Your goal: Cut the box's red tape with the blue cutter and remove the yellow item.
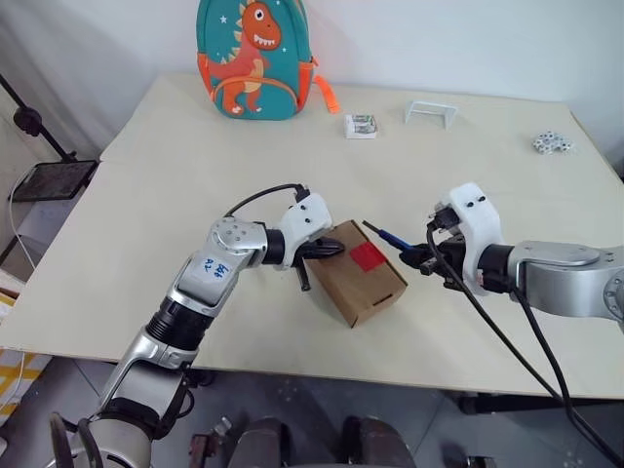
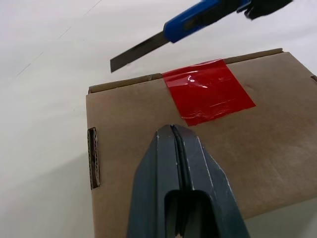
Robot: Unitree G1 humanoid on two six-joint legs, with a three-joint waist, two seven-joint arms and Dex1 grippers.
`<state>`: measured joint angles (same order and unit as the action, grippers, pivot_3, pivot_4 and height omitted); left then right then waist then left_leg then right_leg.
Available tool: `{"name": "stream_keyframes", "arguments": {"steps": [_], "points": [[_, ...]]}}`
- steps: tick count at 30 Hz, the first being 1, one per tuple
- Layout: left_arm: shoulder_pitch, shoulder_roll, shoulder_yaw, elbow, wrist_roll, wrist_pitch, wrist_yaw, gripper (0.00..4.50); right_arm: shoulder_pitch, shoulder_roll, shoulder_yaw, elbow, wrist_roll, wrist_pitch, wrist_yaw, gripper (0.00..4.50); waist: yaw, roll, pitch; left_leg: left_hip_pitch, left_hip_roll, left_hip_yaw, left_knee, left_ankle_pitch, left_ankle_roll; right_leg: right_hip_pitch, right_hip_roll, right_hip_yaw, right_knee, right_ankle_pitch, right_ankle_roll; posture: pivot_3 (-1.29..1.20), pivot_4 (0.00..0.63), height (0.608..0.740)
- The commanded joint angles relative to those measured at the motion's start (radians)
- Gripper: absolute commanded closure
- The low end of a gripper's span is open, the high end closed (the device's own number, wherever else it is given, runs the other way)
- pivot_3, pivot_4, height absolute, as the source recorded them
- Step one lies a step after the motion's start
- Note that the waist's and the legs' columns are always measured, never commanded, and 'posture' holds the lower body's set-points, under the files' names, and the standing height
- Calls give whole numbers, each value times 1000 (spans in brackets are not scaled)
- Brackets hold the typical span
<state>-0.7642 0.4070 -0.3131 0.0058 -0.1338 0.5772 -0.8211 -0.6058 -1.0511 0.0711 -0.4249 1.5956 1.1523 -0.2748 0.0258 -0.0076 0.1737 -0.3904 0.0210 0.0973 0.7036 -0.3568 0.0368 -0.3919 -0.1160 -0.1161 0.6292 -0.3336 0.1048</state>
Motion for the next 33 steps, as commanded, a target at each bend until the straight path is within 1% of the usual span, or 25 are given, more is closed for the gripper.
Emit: {"name": "stream_keyframes", "arguments": {"steps": [1,11,17,27,33], "points": [[33,6,-15,-26,9,14,-9,4500,-7,6,-26,-18,-11,13,14,4426,0,0,0,0,0,0,0,0,0,0,0,0,0,0,0,0,150,740],[41,15,-13,-33,12,21,-13,4500,-9,20,-34,-22,-36,38,50,4426,-1,0,0,0,0,0,0,0,0,0,0,0,0,0,0,0,150,740],[48,21,-13,-38,12,27,-14,4500,-28,29,-54,-9,-78,37,55,4426,-1,0,0,0,0,0,0,0,0,0,0,0,0,0,0,0,150,740],[52,24,-13,-48,11,40,-15,4500,-50,56,-60,-19,-73,59,63,4426,-2,0,0,0,0,0,0,0,0,0,0,0,0,0,0,0,150,740],[52,27,-15,-53,13,44,-19,4500,-34,62,-54,-24,-73,81,64,4426,-2,0,0,0,0,0,0,0,0,0,0,0,0,0,0,0,150,740]]}}
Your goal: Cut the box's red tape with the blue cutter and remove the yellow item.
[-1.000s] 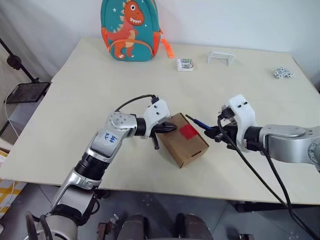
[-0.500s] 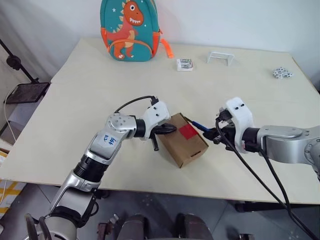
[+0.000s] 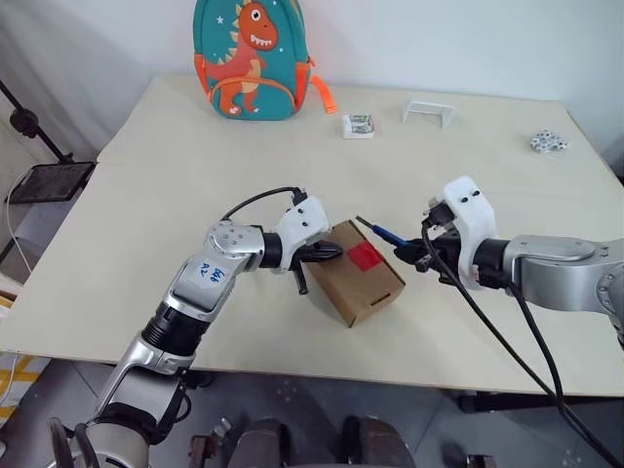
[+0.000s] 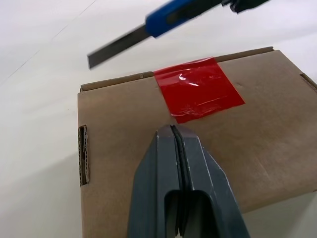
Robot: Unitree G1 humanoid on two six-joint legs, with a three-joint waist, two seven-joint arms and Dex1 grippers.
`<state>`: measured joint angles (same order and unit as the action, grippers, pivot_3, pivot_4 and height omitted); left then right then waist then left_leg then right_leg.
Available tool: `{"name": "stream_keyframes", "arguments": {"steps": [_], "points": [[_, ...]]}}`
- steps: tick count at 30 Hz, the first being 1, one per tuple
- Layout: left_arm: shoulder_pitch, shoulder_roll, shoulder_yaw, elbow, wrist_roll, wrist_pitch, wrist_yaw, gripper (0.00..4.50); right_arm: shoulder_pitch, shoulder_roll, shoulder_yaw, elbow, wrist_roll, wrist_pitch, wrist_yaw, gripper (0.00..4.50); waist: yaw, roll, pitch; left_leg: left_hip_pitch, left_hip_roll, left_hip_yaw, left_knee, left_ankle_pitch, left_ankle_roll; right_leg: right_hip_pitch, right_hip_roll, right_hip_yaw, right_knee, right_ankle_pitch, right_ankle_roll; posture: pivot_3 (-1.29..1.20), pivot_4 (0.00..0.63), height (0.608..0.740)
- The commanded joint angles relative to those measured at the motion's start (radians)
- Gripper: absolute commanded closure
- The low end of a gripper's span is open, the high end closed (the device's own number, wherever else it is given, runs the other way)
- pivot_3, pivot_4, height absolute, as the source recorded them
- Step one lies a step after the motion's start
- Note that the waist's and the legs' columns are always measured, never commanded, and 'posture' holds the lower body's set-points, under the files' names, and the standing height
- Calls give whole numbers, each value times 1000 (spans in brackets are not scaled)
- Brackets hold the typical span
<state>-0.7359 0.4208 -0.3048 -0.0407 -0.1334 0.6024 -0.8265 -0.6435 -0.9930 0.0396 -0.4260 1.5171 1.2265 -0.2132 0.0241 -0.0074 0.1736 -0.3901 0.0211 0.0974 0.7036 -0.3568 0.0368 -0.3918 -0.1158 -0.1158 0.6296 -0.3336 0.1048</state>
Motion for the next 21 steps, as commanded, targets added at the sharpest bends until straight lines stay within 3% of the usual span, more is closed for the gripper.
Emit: {"name": "stream_keyframes", "arguments": {"steps": [1,21], "points": [[23,14,-23,-6,13,18,-14,4500,8,6,-22,-24,4,9,2,4426,0,0,0,0,0,0,0,0,0,0,0,0,0,0,0,0,150,740],[16,13,-20,2,15,30,-9,4500,10,2,-5,0,20,87,-17,4426,0,0,0,0,0,0,0,0,0,0,0,0,0,0,0,0,150,740]]}}
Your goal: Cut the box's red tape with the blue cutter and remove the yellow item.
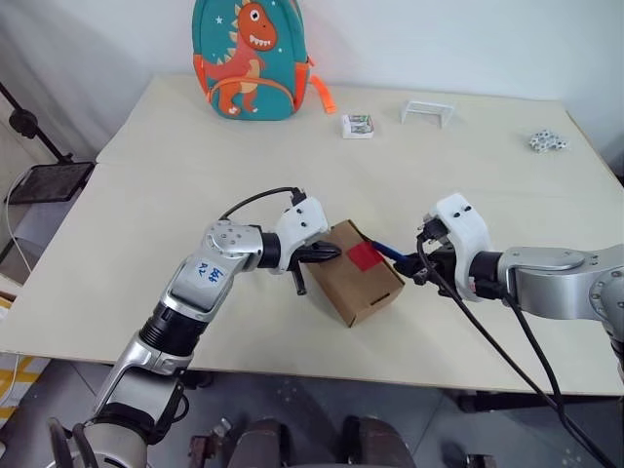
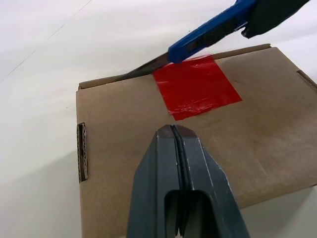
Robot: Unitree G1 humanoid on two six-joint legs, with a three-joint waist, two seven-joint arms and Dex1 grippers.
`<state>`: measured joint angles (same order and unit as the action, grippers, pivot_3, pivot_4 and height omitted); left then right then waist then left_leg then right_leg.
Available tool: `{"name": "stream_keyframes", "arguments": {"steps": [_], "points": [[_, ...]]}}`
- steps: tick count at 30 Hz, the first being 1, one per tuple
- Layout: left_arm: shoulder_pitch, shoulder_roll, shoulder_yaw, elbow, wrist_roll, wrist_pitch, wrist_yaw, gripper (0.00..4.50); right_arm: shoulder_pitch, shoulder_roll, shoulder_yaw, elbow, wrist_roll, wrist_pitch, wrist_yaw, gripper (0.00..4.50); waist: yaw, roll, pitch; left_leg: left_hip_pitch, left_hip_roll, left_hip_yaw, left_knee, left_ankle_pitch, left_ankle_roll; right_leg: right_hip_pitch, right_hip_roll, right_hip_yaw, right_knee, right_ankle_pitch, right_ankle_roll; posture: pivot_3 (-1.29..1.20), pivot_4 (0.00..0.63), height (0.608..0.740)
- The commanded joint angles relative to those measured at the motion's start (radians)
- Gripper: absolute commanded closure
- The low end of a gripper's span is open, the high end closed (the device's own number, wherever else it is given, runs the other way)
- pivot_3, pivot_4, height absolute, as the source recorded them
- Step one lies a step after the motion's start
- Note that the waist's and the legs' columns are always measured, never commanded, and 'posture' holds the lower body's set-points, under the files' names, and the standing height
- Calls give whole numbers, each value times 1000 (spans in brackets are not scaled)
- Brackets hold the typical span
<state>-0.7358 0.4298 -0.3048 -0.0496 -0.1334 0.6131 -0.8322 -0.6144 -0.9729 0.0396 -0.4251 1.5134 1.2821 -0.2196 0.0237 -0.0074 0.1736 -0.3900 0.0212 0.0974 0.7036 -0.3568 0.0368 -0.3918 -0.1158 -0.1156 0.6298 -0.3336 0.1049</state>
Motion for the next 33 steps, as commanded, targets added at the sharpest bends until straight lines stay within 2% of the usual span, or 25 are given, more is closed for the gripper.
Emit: {"name": "stream_keyframes", "arguments": {"steps": [1,8,19,33], "points": [[18,1,-21,13,15,21,-1,4500,-28,-19,0,8,40,42,-20,4426,0,0,0,0,0,0,0,0,0,0,0,0,0,0,0,0,150,740],[32,-15,-34,12,19,38,12,4500,-97,-73,57,58,154,113,-64,4426,1,0,0,0,0,0,0,0,0,0,0,0,0,0,0,0,150,740],[53,-27,-52,-1,17,69,29,4500,-147,-218,174,87,447,24,-172,4426,1,0,0,1,0,-1,0,0,0,2,-1,0,-1,0,0,0,150,740],[51,-38,-62,9,18,64,23,4500,-99,-339,174,27,459,-70,-121,4426,2,0,0,1,0,-1,0,0,0,2,-3,-1,-2,0,0,0,150,740]]}}
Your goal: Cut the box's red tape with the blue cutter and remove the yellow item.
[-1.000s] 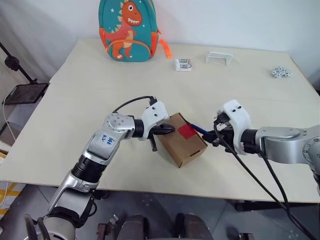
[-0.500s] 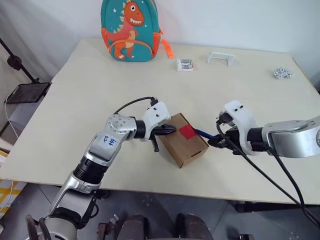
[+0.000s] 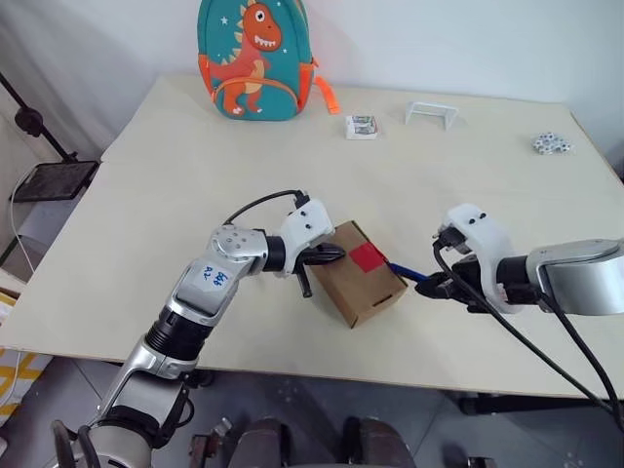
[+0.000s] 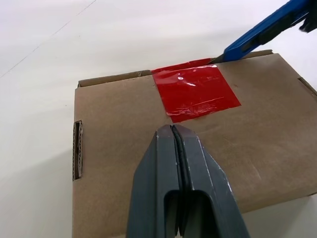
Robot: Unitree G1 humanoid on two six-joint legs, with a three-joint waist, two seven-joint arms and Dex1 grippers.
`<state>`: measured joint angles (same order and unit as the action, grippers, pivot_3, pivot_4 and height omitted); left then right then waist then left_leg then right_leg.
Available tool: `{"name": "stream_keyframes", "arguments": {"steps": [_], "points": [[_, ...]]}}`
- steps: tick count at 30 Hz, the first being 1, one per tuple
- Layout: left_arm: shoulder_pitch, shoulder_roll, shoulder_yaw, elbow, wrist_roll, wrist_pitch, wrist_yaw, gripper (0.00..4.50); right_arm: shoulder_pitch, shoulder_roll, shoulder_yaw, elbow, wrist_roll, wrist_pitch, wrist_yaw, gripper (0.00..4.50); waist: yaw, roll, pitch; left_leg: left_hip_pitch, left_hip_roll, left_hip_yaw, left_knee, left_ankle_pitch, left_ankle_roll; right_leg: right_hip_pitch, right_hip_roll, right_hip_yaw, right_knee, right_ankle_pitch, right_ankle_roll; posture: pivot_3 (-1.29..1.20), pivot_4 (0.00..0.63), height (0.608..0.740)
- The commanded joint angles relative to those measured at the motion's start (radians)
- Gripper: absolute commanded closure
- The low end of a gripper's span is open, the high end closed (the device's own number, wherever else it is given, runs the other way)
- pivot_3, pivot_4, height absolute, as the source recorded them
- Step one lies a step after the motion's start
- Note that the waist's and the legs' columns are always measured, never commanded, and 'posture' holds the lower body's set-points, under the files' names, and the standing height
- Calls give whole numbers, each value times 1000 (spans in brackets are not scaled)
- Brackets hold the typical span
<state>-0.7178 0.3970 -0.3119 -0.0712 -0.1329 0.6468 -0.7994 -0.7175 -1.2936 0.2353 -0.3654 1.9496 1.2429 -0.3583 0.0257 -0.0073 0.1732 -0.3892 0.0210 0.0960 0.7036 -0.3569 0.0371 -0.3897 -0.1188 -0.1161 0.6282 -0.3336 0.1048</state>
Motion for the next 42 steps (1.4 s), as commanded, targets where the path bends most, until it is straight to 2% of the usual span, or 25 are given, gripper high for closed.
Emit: {"name": "stream_keyframes", "arguments": {"steps": [1,3,6,9,15,18,23,26,28,30,32,34,38,42], "points": [[31,-7,-55,30,18,30,-10,4500,6,-19,-25,-35,23,-40,19,4426,0,0,0,0,0,0,0,0,0,0,0,0,0,0,0,0,150,740],[30,-8,-55,31,18,29,-12,4500,9,-15,-29,-38,23,-57,18,4426,0,0,0,0,0,0,0,0,0,0,0,0,0,0,0,0,150,740],[32,-6,-54,30,18,28,-13,4500,-137,-31,59,-31,-17,117,69,4426,-1,1,-1,0,0,0,0,0,0,0,0,0,0,0,0,0,150,740],[34,-2,-53,29,17,28,-16,4500,-176,-32,71,-17,8,113,74,4426,-1,1,-1,0,1,-1,0,0,0,0,-2,0,-1,0,0,0,150,740],[31,1,-56,34,18,20,-23,4500,-270,-80,-4,67,-12,115,123,4426,-1,1,-1,0,0,0,0,0,0,0,-4,-1,-1,0,0,0,150,740],[28,6,-54,42,18,11,-28,4500,-262,-116,-47,74,2,107,172,4426,0,1,-1,0,0,-1,0,0,0,0,-4,-1,-1,0,0,0,150,740],[14,10,-55,61,21,-10,-43,4500,-48,-167,-243,96,-110,28,218,4426,1,1,-1,0,-1,-1,-1,0,0,1,-5,-2,-1,0,0,0,150,740],[4,9,-56,72,22,-22,-51,4500,211,-74,-505,108,-243,-58,231,4426,3,0,-2,2,-2,-1,-1,0,1,3,-6,-4,-1,0,0,0,150,740],[-2,9,-59,79,24,-37,-57,4500,384,34,-686,123,-338,-115,242,4426,4,0,-2,3,-4,-1,-3,1,3,5,-7,-5,-2,1,1,0,150,740],[-6,7,-60,84,23,-51,-65,4500,588,107,-800,124,-560,-205,338,4426,10,0,-2,4,-5,-3,-3,1,3,7,-7,-6,-2,1,2,0,150,740],[-10,6,-61,88,24,-56,-70,4500,751,135,-810,125,-802,-346,463,4426,20,1,-2,4,-7,-3,-4,2,4,7,-6,-7,-2,1,2,0,150,740],[-13,7,-60,93,25,-61,-73,4500,815,197,-802,208,-926,-449,516,4426,21,1,-3,4,-8,-1,-4,2,5,6,-5,-6,-2,2,3,0,150,740],[-17,9,-54,100,27,-68,-79,4500,863,277,-744,391,-1180,-681,643,4426,15,4,-3,8,-8,1,-4,3,6,11,-3,-9,-5,3,7,0,150,740],[-21,12,-52,104,30,-73,-85,4500,820,340,-724,522,-1307,-801,704,4426,0,5,-3,16,-8,3,-7,3,6,16,-3,-5,-6,3,7,0,150,740]]}}
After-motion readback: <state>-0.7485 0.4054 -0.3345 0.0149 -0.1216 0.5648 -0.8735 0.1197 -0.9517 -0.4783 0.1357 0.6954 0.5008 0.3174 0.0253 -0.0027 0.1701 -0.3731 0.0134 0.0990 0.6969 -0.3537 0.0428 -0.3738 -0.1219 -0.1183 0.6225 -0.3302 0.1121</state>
